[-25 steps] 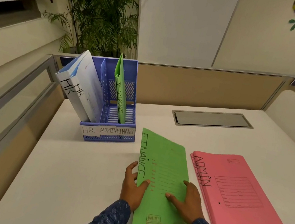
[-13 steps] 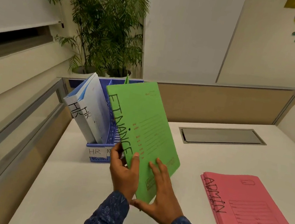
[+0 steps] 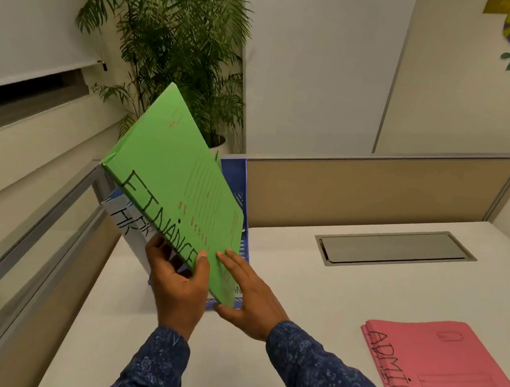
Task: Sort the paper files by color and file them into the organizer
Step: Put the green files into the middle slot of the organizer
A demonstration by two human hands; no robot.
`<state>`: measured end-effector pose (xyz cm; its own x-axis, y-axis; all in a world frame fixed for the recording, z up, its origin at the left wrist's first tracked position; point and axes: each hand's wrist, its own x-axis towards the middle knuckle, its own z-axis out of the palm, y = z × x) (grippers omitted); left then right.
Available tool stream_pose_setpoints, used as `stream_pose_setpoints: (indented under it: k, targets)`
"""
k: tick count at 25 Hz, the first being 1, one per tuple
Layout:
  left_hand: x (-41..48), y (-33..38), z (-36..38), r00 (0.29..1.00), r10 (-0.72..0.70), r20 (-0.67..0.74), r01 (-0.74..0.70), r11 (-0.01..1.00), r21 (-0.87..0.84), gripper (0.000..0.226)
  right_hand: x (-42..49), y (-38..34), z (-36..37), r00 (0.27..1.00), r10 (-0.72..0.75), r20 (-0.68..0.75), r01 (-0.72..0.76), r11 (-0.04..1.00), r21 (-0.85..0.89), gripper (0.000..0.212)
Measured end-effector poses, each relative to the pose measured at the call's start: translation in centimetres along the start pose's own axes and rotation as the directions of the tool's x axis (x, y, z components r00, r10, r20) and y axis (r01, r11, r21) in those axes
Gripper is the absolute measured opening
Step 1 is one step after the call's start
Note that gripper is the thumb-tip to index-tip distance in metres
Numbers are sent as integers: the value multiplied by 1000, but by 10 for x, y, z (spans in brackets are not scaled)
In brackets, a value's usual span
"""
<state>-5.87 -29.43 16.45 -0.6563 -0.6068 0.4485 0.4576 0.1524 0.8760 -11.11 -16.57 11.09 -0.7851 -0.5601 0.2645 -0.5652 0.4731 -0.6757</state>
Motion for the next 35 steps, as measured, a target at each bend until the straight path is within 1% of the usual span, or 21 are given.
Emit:
stream_pose_setpoints:
  k: [3, 5, 8, 12, 15, 18, 21, 23, 26, 31, 35]
  targets:
    - [24, -5, 2, 998, 17, 64, -21, 998, 56, 53, 20, 8, 2, 1000, 9, -6, -9, 1000, -5, 88]
    - [44, -9, 6, 992, 14, 125, -30, 992, 125, 47, 33, 14, 2, 1000, 20, -16, -20, 1000, 2, 86]
    - [71, -13, 18, 981, 37, 189, -80, 971, 225, 40, 53, 22, 1, 999, 40, -37, -40, 999, -11, 85]
    - [95, -26, 31, 978, 59, 199, -124, 934, 336, 38, 74, 38, 2, 997, 68, -44, -70, 997, -44, 85]
    - [104, -38, 37, 975, 69, 210, -152, 899, 411, 42, 82, 52, 7, 996, 88, -19, -89, 994, -69, 85]
    - [106, -49, 40, 968, 82, 237, -175, 897, 406, 53, 85, 65, 14, 992, 129, 5, -129, 990, -65, 85]
    - [103, -60, 38, 964, 27, 265, -120, 932, 343, 64, 87, 77, 19, 977, 214, -13, -215, 976, -26, 88]
    - [101, -66, 35, 961, -18, 277, -76, 943, 325, 68, 87, 82, 21, 970, 242, -21, -243, 970, -20, 86]
    - [98, -75, 34, 947, -79, 312, -31, 943, 333, 72, 89, 86, 26, 968, 250, 5, -250, 968, -24, 80]
    - [96, -89, 35, 930, -135, 343, 1, 931, 365, 72, 90, 94, 26, 960, 272, 59, -263, 956, -127, 84]
    - [93, -99, 35, 926, -162, 340, 21, 924, 382, 70, 98, 100, 21, 957, 285, 59, -273, 949, -159, 82]
